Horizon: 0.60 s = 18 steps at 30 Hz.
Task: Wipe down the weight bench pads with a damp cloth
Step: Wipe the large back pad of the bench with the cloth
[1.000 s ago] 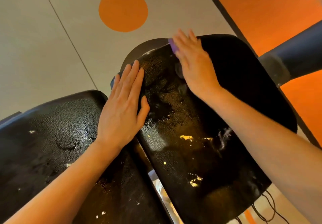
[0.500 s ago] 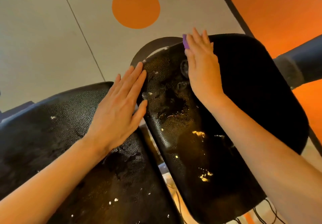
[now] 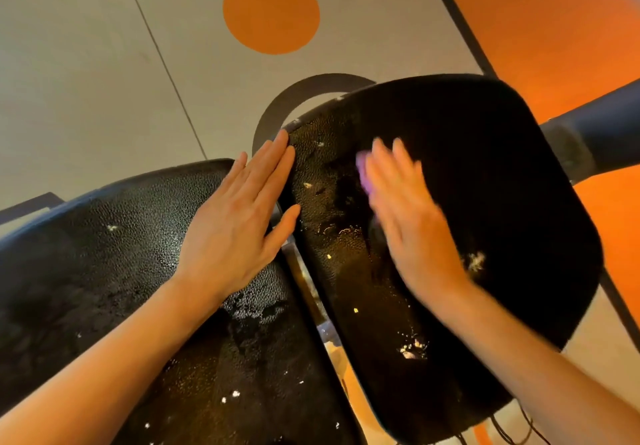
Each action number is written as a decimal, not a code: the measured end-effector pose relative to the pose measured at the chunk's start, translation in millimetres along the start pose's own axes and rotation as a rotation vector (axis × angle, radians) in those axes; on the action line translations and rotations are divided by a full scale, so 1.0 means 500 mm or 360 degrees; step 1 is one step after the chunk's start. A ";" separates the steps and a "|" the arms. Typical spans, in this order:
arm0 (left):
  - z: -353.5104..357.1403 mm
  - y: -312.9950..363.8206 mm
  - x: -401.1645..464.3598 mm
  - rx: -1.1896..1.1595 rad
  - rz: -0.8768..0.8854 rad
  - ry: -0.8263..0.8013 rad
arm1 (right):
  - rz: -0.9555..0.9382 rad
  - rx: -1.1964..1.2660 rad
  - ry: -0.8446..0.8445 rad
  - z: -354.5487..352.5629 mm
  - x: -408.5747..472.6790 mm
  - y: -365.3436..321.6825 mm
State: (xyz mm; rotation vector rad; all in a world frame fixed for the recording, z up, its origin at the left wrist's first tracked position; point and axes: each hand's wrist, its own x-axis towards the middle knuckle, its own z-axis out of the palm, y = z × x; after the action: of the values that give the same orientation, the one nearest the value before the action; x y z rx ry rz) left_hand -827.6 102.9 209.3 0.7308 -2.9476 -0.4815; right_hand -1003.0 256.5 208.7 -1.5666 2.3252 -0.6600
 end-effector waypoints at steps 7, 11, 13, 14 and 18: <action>0.000 0.000 0.001 -0.0001 0.0005 0.0014 | 0.0069 -0.0040 0.0118 0.017 0.174 -0.025; 0.002 -0.001 0.001 -0.0006 0.0034 0.0046 | 0.0031 -0.0056 0.0066 0.021 0.097 -0.030; 0.004 -0.002 0.000 -0.0014 0.0037 0.0071 | -0.0069 -0.0098 -0.0064 0.011 -0.048 -0.033; 0.005 -0.004 -0.001 -0.0014 0.0032 0.0083 | -0.0107 -0.0121 -0.0139 0.007 -0.091 -0.034; 0.007 -0.003 -0.003 -0.0032 0.0035 0.0077 | -0.0125 -0.0037 -0.0074 0.022 0.056 -0.035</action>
State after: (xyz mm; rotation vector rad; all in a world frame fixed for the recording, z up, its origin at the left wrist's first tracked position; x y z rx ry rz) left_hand -826.0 103.1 205.7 0.6968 -2.8986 -0.4843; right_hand -994.7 222.9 209.1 -1.6731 2.2557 -0.6096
